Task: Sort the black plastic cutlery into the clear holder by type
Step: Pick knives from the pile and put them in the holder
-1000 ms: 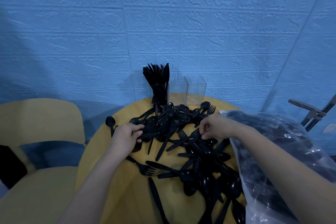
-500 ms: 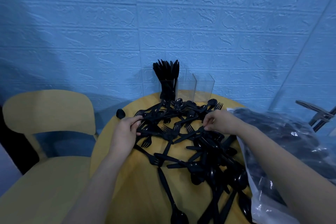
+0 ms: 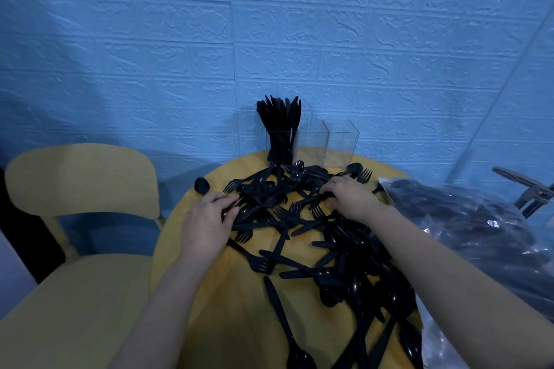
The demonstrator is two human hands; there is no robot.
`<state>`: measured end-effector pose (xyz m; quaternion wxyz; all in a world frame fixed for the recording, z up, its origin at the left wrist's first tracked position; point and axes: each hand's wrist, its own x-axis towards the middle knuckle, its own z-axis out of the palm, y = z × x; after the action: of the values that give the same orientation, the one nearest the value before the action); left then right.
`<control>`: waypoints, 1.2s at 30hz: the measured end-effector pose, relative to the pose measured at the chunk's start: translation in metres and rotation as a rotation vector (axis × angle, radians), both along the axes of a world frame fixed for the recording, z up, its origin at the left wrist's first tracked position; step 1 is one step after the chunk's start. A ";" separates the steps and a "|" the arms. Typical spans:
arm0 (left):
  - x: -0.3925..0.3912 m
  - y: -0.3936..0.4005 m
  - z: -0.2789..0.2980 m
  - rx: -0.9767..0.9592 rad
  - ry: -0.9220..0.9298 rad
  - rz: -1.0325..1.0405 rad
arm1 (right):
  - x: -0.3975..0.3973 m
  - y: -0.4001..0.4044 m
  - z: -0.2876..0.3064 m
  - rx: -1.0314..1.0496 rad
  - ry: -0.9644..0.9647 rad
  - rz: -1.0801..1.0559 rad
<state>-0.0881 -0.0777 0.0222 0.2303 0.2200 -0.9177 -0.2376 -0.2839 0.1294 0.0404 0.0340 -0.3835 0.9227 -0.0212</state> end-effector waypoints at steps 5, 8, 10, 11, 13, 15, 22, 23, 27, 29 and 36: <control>-0.013 0.024 0.009 -0.077 0.073 -0.150 | 0.001 0.005 0.004 -0.046 -0.017 0.035; -0.026 0.045 0.010 -0.082 0.058 -0.279 | 0.000 0.011 0.010 -0.168 0.000 -0.024; -0.037 0.059 0.011 -0.084 -0.046 -0.386 | -0.001 0.013 0.013 -0.216 0.008 -0.044; -0.043 0.066 0.011 -0.102 -0.122 -0.439 | -0.001 0.013 0.013 -0.223 0.004 -0.042; -0.055 0.076 0.010 -0.188 -0.291 -0.505 | -0.001 0.011 0.013 -0.220 -0.030 -0.032; -0.066 0.082 0.009 -0.289 -0.421 -0.507 | -0.001 0.010 0.013 -0.211 -0.087 -0.030; -0.084 0.076 0.018 -0.366 -0.464 -0.436 | -0.004 0.035 0.031 -0.263 -0.162 -0.103; -0.085 0.072 0.019 -0.335 -0.445 -0.417 | -0.004 0.040 0.032 -0.256 -0.160 -0.114; -0.087 0.054 0.026 -0.137 -0.377 -0.289 | -0.007 0.056 0.035 -0.282 -0.181 -0.167; -0.087 0.047 0.030 -0.077 -0.364 -0.244 | -0.009 0.059 0.034 -0.236 -0.175 -0.168; -0.085 0.037 0.030 -0.051 -0.393 -0.182 | -0.011 0.060 0.027 -0.098 -0.229 -0.181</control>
<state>-0.1734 -0.0412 0.0526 0.0302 0.1722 -0.9667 -0.1867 -0.2950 0.1891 0.0670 0.1183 -0.2952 0.9413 -0.1128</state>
